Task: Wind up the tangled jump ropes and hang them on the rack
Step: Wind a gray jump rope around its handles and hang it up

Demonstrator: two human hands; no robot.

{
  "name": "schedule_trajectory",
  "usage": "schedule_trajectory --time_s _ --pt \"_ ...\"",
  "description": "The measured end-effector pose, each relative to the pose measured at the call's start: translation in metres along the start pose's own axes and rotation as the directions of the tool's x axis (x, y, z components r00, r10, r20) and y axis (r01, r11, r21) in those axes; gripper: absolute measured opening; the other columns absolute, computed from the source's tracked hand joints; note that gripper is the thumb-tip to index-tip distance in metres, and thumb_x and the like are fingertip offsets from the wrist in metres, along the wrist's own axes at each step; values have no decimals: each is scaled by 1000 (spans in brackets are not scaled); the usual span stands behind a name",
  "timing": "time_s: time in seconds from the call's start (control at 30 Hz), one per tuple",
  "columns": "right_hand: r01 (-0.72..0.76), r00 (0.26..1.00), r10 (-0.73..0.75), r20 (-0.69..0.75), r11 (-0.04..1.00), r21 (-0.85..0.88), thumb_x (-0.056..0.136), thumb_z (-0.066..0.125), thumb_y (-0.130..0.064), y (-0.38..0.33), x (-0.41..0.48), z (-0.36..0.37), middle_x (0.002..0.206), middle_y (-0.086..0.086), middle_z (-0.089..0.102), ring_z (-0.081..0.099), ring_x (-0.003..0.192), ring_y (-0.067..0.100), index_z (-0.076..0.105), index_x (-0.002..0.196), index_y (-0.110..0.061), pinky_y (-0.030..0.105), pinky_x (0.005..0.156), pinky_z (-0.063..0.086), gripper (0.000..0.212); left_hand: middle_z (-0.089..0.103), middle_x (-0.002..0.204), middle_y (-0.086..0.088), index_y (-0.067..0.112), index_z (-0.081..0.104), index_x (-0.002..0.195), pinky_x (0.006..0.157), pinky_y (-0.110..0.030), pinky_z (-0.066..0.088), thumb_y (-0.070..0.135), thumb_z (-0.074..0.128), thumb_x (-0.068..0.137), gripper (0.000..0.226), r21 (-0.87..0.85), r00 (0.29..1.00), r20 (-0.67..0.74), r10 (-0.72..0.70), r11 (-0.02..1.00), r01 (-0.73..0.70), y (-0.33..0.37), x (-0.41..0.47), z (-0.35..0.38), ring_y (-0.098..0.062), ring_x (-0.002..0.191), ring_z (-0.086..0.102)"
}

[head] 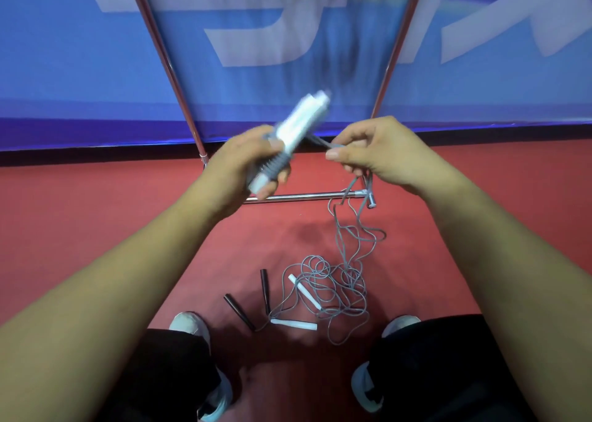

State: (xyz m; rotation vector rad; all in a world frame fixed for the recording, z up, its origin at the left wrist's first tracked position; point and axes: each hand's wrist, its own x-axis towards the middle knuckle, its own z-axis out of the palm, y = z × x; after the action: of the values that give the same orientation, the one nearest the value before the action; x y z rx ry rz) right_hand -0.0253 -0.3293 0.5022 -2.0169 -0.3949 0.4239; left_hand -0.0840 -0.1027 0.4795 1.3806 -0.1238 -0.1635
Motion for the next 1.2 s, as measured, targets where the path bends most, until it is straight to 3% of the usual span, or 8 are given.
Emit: schedule_trajectory --time_s 0.1,0.3,0.47,0.57,0.67,0.83,0.97,1.2 --pt "-44 997 39 71 996 73 87 74 -12 -1 -1 4 66 3 68 58 55 9 71 91 -5 25 58 46 9 56 66 -5 10 55 95 36 -20 30 26 47 93 18 -256 972 -230 -37 966 -24 2 6 -4 -17 49 41" --pt "-113 990 105 92 990 82 86 66 2 3 1 17 66 5 67 57 56 9 72 94 -5 22 59 44 13 57 82 0 13 56 120 37 -21 33 17 45 100 23 -258 936 -352 -20 963 -76 0 8 -3 -17 60 54" --pt "-77 993 90 -82 986 150 82 68 -2 6 4 20 71 10 64 56 70 18 71 75 -18 33 66 50 18 57 79 -3 12 57 108 38 -22 34 19 45 100 16 -289 919 -393 -31 953 -91 7 10 -9 -17 61 53" --pt "-151 988 146 38 964 217 87 62 4 5 1 25 78 15 64 65 81 29 68 80 -13 46 71 62 19 60 73 -2 13 59 104 39 -23 34 17 47 100 13 -249 904 -425 -43 966 -71 5 10 -13 -18 61 52" --pt "-214 972 187 143 955 208 89 56 11 9 -1 31 86 13 62 74 90 28 65 86 -8 44 66 63 21 61 71 0 13 59 107 43 -25 36 16 49 100 13 -184 880 -472 -42 982 -52 4 10 -19 -17 63 59" --pt "-202 969 180 171 972 118 85 43 22 8 -5 28 98 23 64 69 55 15 64 104 1 18 40 45 35 62 69 1 15 59 108 46 -26 38 17 52 99 11 -129 854 -520 -24 990 -51 4 9 -35 -17 65 60" --pt "-193 975 194 104 981 -16 81 41 13 11 0 27 85 28 63 49 42 16 60 118 -12 20 40 35 49 64 88 -7 15 61 112 46 -26 43 17 60 97 15 66 850 -527 7 997 32 0 7 -45 -19 70 68" --pt "-147 955 206 215 954 -261 87 43 1 11 0 26 61 0 64 44 45 15 65 101 -11 21 44 33 29 66 83 -8 16 59 108 49 -27 46 17 64 95 14 74 819 -573 17 997 32 0 12 -55 -20 66 67"
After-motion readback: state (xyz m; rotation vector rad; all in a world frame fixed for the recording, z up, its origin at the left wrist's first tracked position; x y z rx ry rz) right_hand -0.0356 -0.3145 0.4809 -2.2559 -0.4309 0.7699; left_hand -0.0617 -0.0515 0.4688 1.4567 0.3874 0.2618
